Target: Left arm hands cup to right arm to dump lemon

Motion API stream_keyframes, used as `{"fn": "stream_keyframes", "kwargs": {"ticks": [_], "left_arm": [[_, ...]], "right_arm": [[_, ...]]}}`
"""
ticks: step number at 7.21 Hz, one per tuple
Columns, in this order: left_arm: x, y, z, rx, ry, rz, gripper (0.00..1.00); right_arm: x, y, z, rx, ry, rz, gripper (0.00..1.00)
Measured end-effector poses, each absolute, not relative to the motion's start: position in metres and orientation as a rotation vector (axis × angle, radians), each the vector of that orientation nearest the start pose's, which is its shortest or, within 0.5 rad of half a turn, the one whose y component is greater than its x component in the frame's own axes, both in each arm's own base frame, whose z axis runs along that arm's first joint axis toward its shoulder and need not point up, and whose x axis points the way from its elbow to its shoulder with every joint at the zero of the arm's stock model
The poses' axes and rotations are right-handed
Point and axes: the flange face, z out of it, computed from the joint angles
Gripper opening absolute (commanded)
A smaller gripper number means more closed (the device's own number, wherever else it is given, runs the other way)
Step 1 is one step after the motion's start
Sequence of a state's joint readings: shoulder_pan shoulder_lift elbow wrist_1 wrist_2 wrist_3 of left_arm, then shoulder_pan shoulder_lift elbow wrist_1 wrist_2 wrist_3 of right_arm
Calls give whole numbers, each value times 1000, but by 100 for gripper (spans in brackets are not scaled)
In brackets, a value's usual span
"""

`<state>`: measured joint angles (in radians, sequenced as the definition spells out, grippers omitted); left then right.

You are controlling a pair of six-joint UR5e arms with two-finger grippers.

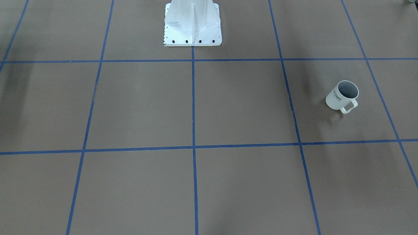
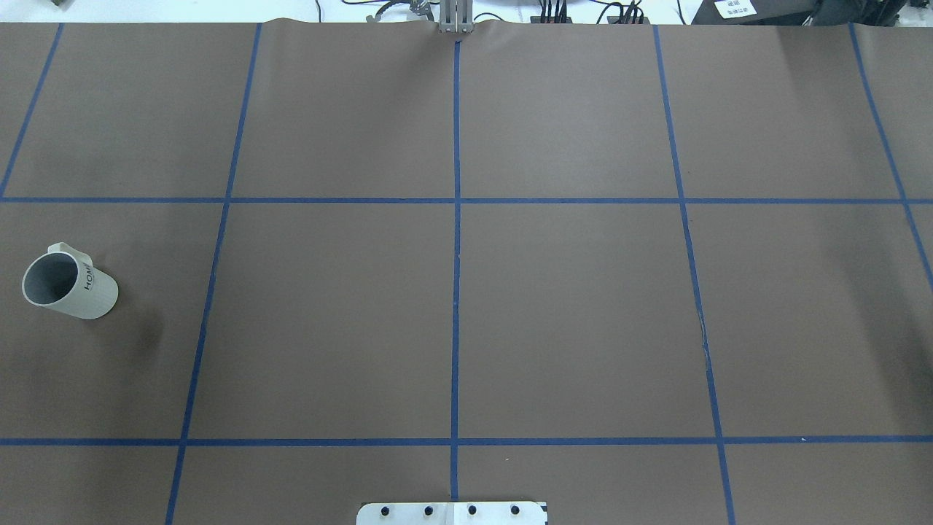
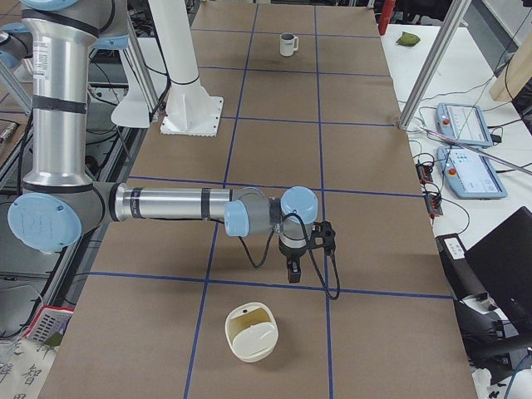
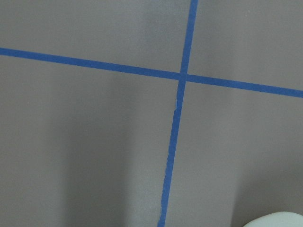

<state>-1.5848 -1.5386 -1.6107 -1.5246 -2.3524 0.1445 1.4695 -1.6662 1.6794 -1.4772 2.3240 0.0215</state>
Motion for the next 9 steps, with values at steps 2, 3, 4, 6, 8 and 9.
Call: {"fn": "stream_keyframes", "kwargs": {"ticks": [2,3,4,6,8,9], "left_arm": [[-71,-471,660,37,785,106,100],[-71,-471,659,37,784,103,100],[-71,-471,659,37,783,103,100],[-71,-471,658,39,782,103,100],[-71,-473,657,21,782,97,100],[-70,-475,656,5,782,91,100]], "right_arm": [[18,-463,641,57,-758,-117,100],[18,-463,641,57,-758,-117,100],[18,-462,642,56,-759,-116,100],[18,-463,641,55,-761,-116,100],[19,-467,638,55,-758,-114,100],[18,-471,636,49,-757,-112,100]]}}
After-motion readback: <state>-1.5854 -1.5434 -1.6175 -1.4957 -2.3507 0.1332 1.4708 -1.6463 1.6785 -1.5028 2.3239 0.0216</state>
